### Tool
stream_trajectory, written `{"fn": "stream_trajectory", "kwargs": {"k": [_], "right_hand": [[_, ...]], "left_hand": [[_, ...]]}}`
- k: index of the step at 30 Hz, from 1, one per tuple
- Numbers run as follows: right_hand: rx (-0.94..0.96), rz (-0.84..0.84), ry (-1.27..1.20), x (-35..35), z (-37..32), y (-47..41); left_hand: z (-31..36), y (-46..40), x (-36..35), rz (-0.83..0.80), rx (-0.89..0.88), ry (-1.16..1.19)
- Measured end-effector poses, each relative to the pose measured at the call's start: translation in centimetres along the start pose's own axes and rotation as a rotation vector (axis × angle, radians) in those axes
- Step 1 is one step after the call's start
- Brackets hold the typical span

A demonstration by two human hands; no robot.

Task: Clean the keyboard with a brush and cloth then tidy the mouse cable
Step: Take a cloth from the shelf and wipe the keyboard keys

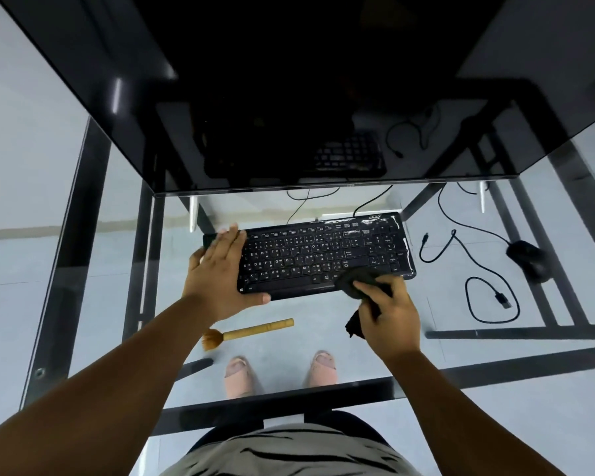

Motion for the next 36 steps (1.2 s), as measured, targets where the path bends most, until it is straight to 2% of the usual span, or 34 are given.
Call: {"fn": "stream_trajectory", "kwargs": {"k": [6,8,11,13,15,19,21,26,28,33,36], "right_hand": [[0.205,-0.187,0.070,0.1,-0.8,0.0],[0.124,-0.131,0.062,0.6,0.8,0.2],[-0.100,0.056,-0.037,1.3,3.1,0.7],[-0.138,0.097,-0.063,0.9,2.8,0.6],[-0.074,0.064,-0.084,0.2,1.3,0.2],[0.182,-0.154,-0.027,-0.6,-1.2,0.0],[0.225,-0.172,0.007,-0.3,-0.5,0.0],[0.020,-0.020,-0.038,0.2,1.5,0.3],[0.097,-0.060,-0.041,-0.2,0.1,-0.1],[0.454,-0.292,0.058,-1.5,-3.3,-1.6],[0.496,-0.269,0.098,-0.9,-2.1,-1.9]], "left_hand": [[5.4,-0.5,-2.8,-0.019,-0.176,-0.048],[6.2,-0.7,-3.5,-0.017,-0.170,-0.060],[6.3,-0.7,-4.0,0.002,-0.154,-0.044],[6.2,-0.6,-4.2,0.014,-0.160,-0.033],[6.2,-0.6,-4.3,0.023,-0.158,-0.024],[6.3,-0.5,-4.5,0.030,-0.154,-0.021],[6.1,-0.7,-4.4,0.022,-0.162,-0.019],[5.4,-0.7,-4.0,0.015,-0.162,-0.005],[4.9,-0.3,-4.0,0.028,-0.138,-0.013],[3.7,0.5,-3.8,0.016,-0.105,-0.027],[2.7,0.9,-3.4,0.011,-0.075,-0.012]]}}
Point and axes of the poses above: each hand's wrist, its own y-axis away from the middle knuckle, its own x-axis out of the back of the hand, z = x × y, the point moved 1 cm from there along -y, towards the middle knuckle, and after that the axes turned 4 degrees about x, right-handed, at the moved point
